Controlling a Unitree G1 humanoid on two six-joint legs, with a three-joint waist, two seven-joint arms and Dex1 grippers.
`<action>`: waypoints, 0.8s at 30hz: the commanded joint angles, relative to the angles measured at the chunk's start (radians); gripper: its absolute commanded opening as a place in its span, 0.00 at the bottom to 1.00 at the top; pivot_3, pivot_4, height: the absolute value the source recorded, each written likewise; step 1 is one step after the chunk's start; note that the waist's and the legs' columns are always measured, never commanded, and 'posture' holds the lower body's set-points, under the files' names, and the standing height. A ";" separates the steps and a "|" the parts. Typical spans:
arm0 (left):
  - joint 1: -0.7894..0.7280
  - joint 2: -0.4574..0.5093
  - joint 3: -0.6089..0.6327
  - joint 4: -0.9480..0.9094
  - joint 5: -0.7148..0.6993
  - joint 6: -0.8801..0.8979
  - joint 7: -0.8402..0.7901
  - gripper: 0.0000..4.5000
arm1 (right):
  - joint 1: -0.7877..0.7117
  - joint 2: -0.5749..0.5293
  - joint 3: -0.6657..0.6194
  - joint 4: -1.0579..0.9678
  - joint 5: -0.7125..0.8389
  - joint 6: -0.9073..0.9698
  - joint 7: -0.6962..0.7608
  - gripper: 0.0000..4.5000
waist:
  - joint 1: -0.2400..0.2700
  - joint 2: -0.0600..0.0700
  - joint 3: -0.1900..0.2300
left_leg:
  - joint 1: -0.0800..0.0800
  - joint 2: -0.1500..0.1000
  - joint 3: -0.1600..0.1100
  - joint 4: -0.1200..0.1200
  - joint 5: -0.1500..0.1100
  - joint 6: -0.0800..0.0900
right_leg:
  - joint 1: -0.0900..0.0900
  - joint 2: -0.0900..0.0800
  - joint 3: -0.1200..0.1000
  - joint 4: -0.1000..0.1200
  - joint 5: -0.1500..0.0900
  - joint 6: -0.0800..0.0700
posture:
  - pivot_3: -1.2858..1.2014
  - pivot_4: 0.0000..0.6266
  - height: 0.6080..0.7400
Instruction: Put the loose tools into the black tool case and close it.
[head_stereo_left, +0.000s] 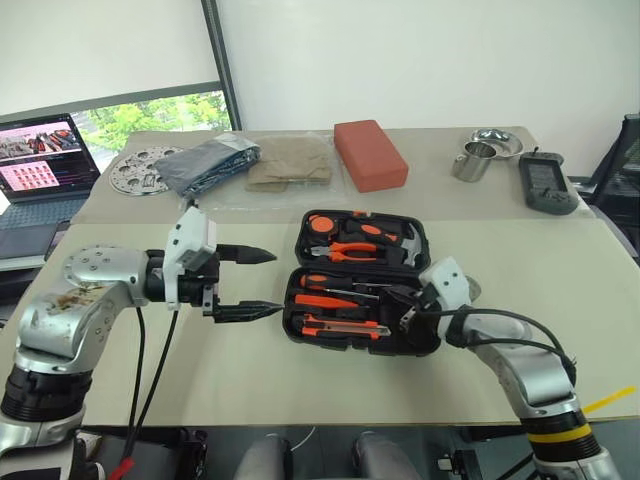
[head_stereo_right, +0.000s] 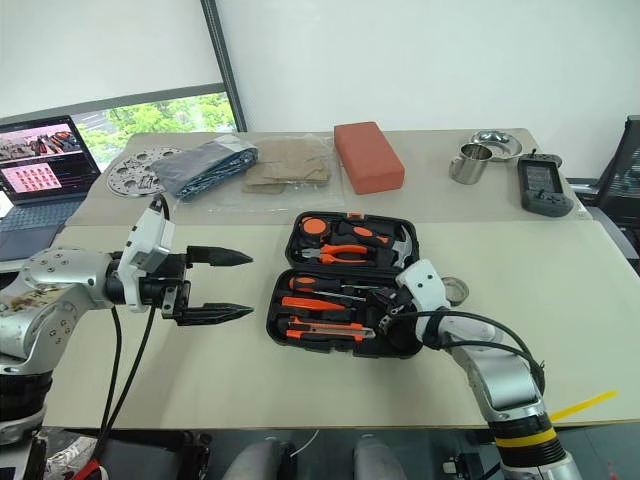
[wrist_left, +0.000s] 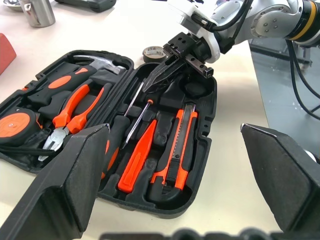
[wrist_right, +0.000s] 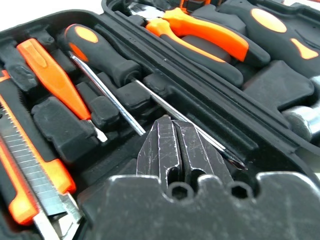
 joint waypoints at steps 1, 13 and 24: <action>-0.009 0.016 0.003 -0.024 -0.013 -0.006 0.012 1.00 | 0.028 -0.013 0.054 0.005 -0.030 0.062 0.008 0.01 | 0.000 -0.001 0.000 | 0.001 0.000 0.000 0.000 0.000 0.000 | 0.001 0.000 0.000 0.000 0.000 0.000 | 0.52 0.24 1.00; -0.024 0.018 -0.018 -0.023 0.000 -0.022 0.022 1.00 | 0.016 -0.096 -0.167 -0.104 0.101 0.037 0.098 0.13 | 0.004 -0.001 0.002 | 0.001 -0.001 0.000 -0.001 0.000 0.000 | 0.002 -0.001 0.000 0.000 -0.001 -0.001 | 0.52 0.24 1.00; -0.067 0.013 -0.049 -0.038 -0.018 -0.024 0.008 1.00 | 0.015 -0.502 -0.258 0.221 0.029 -0.064 0.400 0.57 | -0.002 -0.002 0.003 | 0.000 -0.001 0.002 -0.001 0.000 0.000 | 0.002 0.000 0.001 -0.003 -0.001 -0.001 | 0.52 0.24 1.00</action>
